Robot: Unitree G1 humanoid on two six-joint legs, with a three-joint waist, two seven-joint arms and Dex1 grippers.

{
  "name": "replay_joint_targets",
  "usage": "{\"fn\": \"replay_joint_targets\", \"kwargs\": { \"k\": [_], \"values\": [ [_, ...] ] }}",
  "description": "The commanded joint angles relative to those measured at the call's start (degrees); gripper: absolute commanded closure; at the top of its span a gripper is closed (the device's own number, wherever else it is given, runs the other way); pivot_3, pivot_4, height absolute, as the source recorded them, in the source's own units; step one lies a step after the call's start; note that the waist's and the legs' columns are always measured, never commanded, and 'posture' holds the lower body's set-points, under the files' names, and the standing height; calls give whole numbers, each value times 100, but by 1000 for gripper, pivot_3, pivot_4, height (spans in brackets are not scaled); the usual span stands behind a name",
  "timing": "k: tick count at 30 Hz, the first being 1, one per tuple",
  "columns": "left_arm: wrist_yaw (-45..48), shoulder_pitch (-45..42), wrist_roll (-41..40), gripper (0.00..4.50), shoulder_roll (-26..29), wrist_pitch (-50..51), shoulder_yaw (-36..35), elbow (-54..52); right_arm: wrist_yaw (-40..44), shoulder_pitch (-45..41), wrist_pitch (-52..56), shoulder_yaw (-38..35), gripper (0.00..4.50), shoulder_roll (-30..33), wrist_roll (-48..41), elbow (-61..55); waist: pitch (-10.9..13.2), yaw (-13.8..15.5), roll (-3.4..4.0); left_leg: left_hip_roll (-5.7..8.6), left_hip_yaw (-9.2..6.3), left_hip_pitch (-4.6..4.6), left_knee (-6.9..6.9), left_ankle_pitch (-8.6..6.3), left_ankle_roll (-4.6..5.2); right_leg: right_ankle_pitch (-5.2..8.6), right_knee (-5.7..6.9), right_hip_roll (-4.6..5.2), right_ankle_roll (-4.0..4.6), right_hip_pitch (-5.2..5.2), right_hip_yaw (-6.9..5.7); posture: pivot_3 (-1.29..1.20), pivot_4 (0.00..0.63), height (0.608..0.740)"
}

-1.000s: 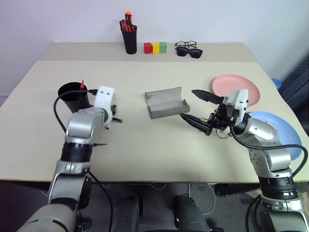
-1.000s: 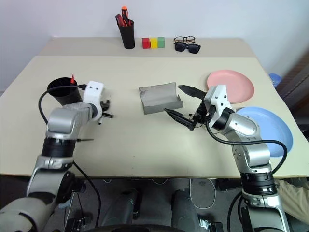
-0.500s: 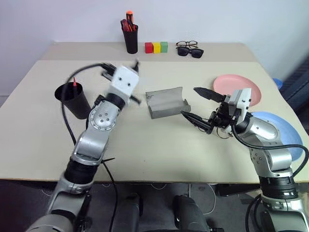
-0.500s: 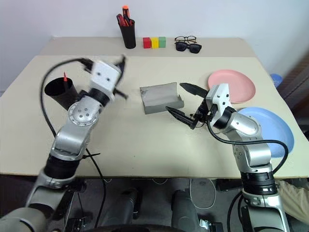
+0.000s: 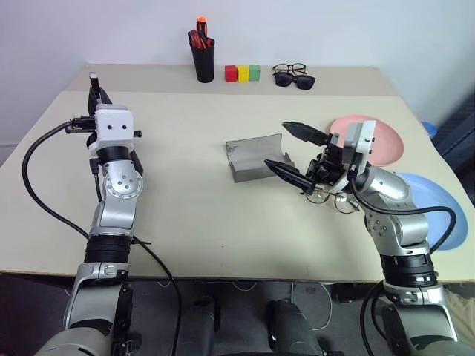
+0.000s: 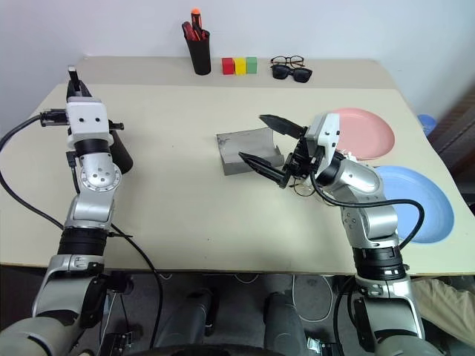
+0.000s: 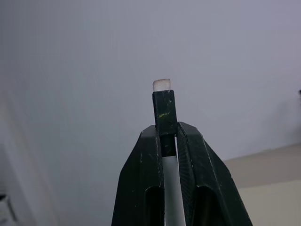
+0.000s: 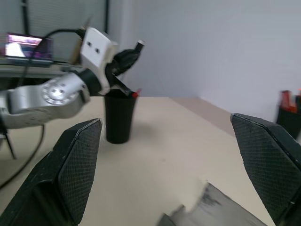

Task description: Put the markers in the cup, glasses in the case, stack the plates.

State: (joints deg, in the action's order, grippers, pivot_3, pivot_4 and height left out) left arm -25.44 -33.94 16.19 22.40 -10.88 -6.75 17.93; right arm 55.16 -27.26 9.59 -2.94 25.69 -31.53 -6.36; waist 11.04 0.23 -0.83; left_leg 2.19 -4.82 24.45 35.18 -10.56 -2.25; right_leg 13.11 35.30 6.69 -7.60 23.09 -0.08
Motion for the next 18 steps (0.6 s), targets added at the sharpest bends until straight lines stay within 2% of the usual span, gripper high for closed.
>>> {"fn": "replay_joint_targets", "kwargs": {
  "k": [1, 12, 15, 18],
  "values": [
    [-136, -94, 67, 4473, 41, -256, -127, -9, 126, -149, -115, -11, 0, -58, -49, 33, 0, 18, 0, 0, 0, 0, 0, 0, 0, 0, 1, 0, 0, 0, 0, 0, 150, 739],
    [-220, 134, 105, 4473, -136, -434, -91, 239, 193, -109, -151, -71, 0, -20, -28, 44, 0, 32, 0, 0, 0, -2, -1, 1, -2, -1, 6, -1, 0, 1, 0, 0, 150, 739],
    [-198, 138, 137, 3267, -192, -635, -17, 416, 186, -104, -146, -105, 0, 21, -17, 47, 0, 34, 0, 0, 0, -3, 0, 1, -3, -1, 7, -1, 0, 1, 0, 0, 150, 739],
    [-60, 163, 35, 1783, -315, -823, 20, 353, 156, -56, -126, -158, 0, 81, -14, 5, 0, 36, 0, 0, 1, -2, 0, 1, -3, -1, 6, -1, 0, 1, 0, 0, 150, 739]
  ]
}}
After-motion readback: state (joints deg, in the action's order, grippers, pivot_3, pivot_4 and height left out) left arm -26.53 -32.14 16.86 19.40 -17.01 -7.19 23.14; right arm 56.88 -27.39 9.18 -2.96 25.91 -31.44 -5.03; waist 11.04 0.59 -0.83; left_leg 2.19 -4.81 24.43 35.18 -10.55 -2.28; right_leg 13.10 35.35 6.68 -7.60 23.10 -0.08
